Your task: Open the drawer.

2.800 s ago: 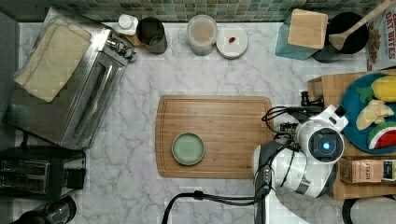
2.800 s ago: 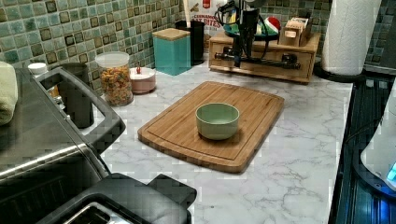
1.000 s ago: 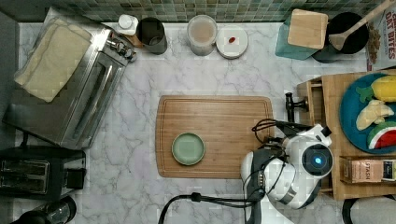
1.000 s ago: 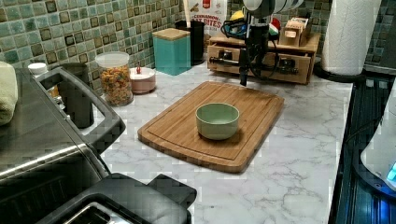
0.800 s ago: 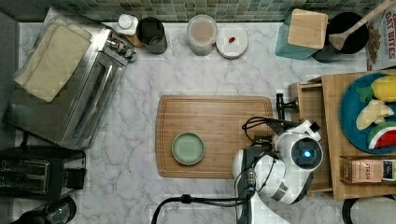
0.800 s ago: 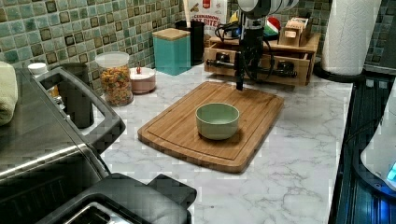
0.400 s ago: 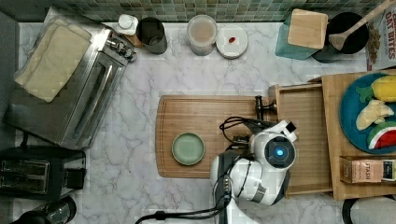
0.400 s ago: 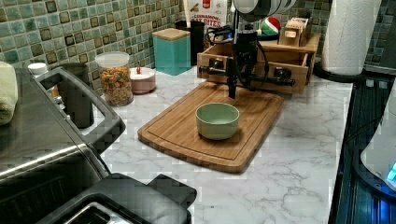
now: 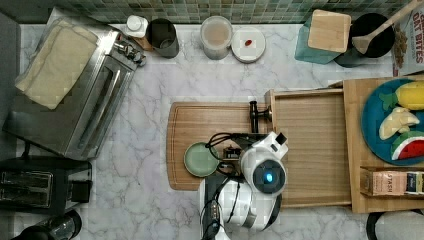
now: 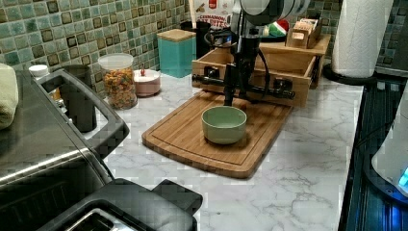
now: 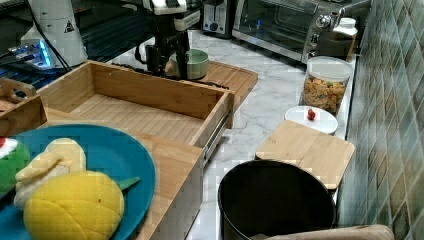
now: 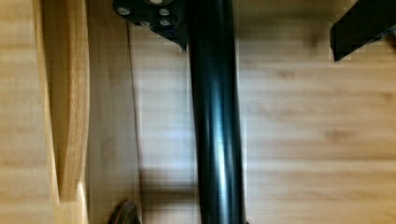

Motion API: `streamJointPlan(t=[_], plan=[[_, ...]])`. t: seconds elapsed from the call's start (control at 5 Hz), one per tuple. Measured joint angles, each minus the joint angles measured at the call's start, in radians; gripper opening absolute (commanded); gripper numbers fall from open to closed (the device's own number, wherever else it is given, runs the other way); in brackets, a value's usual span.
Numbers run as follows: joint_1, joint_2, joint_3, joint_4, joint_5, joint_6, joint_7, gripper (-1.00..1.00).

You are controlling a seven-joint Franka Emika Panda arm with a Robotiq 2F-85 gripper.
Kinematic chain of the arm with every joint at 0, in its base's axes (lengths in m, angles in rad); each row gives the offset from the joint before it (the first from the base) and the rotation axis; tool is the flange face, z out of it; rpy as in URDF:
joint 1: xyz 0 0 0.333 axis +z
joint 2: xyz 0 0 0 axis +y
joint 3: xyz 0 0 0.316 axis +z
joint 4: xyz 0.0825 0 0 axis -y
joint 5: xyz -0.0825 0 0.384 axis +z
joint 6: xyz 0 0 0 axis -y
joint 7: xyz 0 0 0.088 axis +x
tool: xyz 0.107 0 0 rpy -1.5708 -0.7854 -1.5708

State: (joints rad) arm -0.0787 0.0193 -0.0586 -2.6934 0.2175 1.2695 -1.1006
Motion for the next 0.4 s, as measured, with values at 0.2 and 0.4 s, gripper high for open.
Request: streamJointPlan(t=[0.2,0.4], plan=[[0.011,-0.035,0.0,-0.068,0.093,0.08,-0.212,1.0],[0.01,-0.042,0.0,-0.074,0.093,0.082,-0.231,1.0]])
